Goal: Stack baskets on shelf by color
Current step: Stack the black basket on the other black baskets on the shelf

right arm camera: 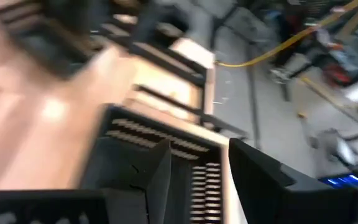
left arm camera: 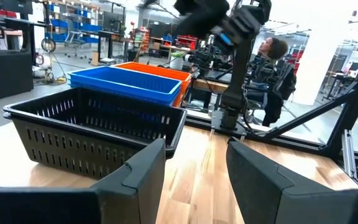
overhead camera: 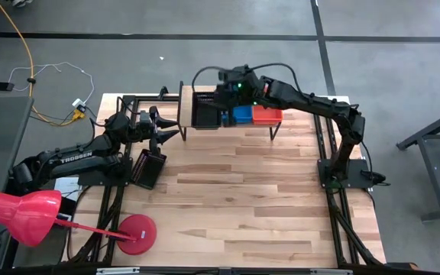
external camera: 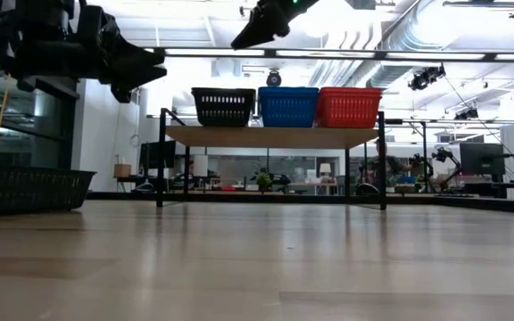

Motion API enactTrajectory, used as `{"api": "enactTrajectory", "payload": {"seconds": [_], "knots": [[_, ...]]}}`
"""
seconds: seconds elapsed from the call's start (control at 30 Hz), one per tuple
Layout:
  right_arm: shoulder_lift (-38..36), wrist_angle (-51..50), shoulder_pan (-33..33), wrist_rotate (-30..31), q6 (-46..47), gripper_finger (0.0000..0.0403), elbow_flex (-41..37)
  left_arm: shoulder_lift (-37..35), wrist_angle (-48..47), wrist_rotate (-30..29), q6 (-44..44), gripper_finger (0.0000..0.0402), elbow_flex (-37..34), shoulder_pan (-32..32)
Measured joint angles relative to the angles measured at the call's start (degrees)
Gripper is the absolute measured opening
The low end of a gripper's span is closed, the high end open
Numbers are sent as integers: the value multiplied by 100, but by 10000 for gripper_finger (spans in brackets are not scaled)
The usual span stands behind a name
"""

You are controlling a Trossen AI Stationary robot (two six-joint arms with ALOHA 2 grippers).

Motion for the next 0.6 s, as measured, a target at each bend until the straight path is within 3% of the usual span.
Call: {"api": "enactTrajectory", "payload": {"seconds": [0.3, 0.47, 0.6], "knots": [[-252, -1760, 584, -281, 473, 151, 0, 0, -16, 75, -24, 156, 0, 0], [-362, -2956, 759, -1353, 1282, 151, -121, 0, -18, 81, -42, 156, -1, 0], [-541, -3127, 804, -1940, 1731, 151, -858, 0, -84, 83, -42, 156, -2, 0]]}}
